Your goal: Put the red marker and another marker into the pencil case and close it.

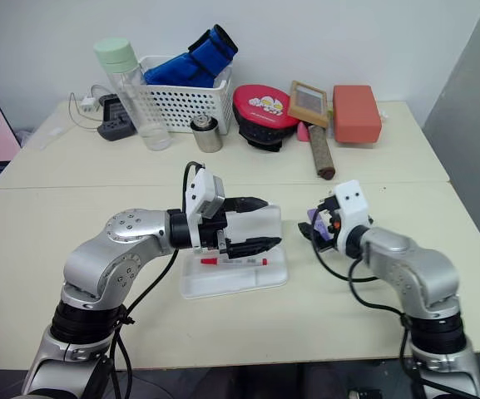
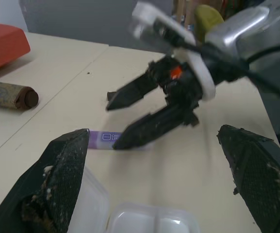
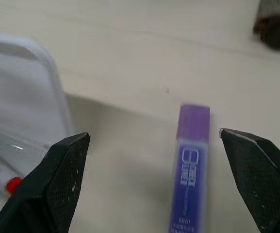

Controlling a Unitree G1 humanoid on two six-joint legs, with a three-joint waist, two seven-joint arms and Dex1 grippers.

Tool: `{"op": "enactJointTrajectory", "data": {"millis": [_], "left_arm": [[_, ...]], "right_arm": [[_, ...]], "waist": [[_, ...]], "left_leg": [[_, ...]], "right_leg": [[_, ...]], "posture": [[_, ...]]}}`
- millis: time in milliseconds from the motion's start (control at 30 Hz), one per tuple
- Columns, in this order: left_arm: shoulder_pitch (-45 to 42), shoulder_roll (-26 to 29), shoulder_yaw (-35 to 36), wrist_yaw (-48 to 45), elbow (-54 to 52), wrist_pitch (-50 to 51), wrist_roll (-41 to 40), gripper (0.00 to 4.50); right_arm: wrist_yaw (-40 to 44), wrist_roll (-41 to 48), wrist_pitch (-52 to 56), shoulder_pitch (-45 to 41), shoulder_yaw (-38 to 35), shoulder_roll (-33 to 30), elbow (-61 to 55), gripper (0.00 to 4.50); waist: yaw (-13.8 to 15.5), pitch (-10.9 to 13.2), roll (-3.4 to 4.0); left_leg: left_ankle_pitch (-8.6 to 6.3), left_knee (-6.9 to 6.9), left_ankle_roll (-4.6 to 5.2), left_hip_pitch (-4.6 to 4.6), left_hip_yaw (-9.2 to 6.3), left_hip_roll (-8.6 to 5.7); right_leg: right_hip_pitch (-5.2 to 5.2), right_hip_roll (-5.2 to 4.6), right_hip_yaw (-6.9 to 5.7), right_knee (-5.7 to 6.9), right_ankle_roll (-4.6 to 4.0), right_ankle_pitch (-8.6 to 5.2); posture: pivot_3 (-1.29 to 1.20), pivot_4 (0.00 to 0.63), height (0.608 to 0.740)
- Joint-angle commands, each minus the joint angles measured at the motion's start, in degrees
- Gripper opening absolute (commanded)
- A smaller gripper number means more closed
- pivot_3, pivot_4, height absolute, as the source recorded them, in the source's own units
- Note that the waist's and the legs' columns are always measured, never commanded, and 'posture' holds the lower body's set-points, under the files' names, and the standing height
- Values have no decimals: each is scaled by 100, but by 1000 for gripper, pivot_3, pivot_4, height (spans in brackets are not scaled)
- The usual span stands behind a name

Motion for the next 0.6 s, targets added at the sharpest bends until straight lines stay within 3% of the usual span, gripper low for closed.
{"op": "enactJointTrajectory", "data": {"millis": [33, 467, 600], "left_arm": [[19, 93, 135, 128, -223, -272, 31, 4483], [-12, 166, 51, 177, -154, -608, 15, 4483], [-7, 197, 58, 168, -147, -621, 14, 4500]], "right_arm": [[-251, -384, 194, 149, 258, -33, -272, 4500], [-204, -966, 157, 233, 300, 180, 111, 4500], [-214, -1038, 152, 222, 261, 292, 137, 3730]], "waist": [[8, 0, 0], [-11, -1, 1], [-17, -1, 1]], "left_leg": [[-3, 0, 5, -1, 0, -1], [-5, -2, 9, 6, 3, 3], [-5, -1, 9, 9, 4, 3]], "right_leg": [[0, 0, -2, -1, 0, 0], [2, 5, -1, 3, 1, 1], [2, 6, 0, 6, 1, 1]], "posture": [[0, 150, 740], [0, 150, 740], [0, 150, 740]]}}
